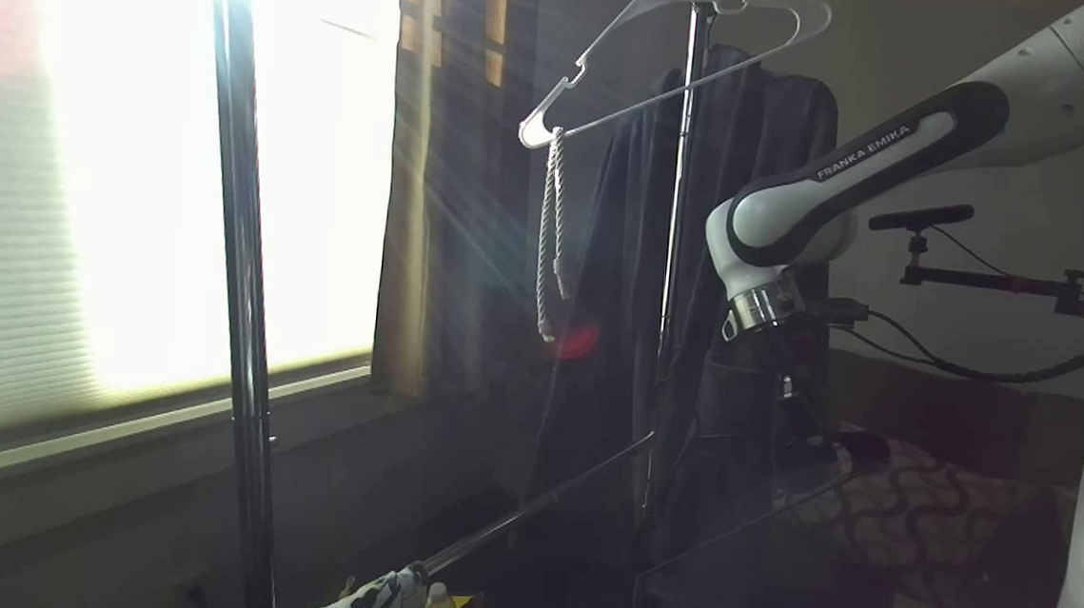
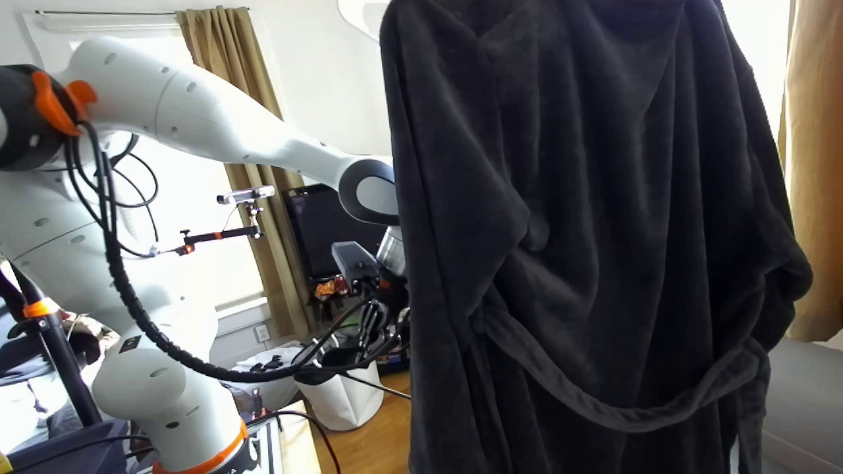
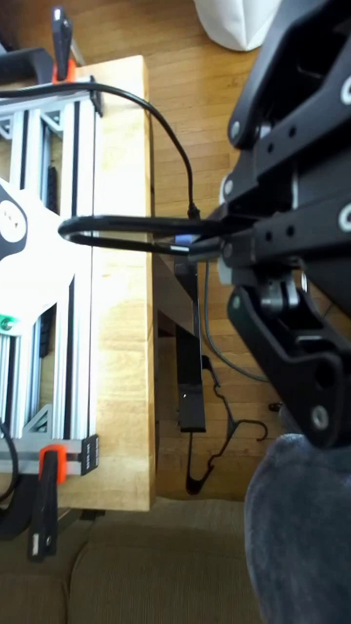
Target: Remove the black hanger from the white hangers clamp bar and hang it on the bottom rail of the clothes hanging rack
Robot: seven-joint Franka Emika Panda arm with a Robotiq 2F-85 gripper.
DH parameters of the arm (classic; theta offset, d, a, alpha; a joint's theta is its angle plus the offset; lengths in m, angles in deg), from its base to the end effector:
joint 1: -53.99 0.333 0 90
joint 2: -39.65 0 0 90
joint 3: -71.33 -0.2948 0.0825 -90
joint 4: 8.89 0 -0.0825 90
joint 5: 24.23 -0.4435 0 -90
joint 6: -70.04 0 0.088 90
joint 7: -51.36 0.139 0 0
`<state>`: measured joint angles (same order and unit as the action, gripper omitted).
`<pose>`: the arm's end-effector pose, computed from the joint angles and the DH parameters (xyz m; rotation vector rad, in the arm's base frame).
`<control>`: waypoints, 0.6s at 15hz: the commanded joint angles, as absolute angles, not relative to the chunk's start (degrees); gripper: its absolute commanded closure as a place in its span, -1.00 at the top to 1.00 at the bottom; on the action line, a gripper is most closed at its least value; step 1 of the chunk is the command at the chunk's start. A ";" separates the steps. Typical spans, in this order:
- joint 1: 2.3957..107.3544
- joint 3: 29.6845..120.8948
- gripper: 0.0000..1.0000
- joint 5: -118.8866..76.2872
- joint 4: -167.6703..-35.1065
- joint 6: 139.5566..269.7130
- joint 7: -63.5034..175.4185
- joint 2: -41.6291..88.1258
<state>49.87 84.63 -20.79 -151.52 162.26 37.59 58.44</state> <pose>0.3810 -0.1199 0.2921 -2.8759 0.0156 0.7903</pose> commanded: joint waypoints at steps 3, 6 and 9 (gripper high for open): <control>47.33 84.50 -0.97 -28.63 -142.13 165.02 41.36 41.58; 46.73 83.31 -0.97 -27.20 -143.09 165.23 40.52 42.40; 46.47 82.98 -0.97 -27.00 -141.57 168.15 42.63 40.56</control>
